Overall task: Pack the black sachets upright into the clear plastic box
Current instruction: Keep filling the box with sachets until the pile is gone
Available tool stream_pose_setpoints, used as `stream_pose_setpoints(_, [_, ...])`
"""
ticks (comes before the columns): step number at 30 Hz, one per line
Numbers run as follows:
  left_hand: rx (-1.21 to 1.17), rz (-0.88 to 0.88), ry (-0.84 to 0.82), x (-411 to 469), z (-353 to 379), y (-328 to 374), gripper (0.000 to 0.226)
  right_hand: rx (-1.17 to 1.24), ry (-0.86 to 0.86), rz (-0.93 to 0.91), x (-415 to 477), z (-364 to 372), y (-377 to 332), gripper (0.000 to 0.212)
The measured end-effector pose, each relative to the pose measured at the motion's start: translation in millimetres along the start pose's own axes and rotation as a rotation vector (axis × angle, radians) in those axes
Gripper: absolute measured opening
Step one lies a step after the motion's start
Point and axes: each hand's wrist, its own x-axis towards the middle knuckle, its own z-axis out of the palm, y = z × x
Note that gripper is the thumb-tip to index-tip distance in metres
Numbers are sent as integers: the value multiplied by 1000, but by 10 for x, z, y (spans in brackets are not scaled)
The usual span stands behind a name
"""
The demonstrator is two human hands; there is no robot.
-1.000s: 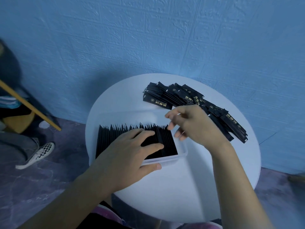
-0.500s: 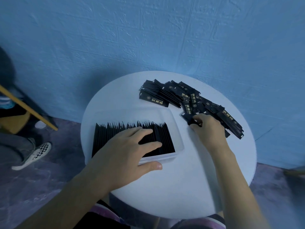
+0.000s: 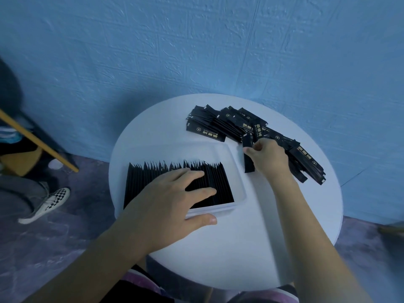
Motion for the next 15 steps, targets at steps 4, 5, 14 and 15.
stream_pose_setpoints(4, [-2, -2, 6, -4, -1, -3, 58, -71, -11, 0, 3, 119, -16, 23])
stream_pose_setpoints(5, [1, -5, 7, -4, 0, -3, 58, -54, -37, 9, -5, 119, -16, 28])
stream_pose_setpoints(14, [34, 3, 7, -1, 7, -4, 57, 122, -3, -144, -349, -347, -215, 24])
stream_pose_setpoints(15, [35, 3, 6, 1, 10, -7, 57, 185, 10, -173, -428, -429, -310, 29])
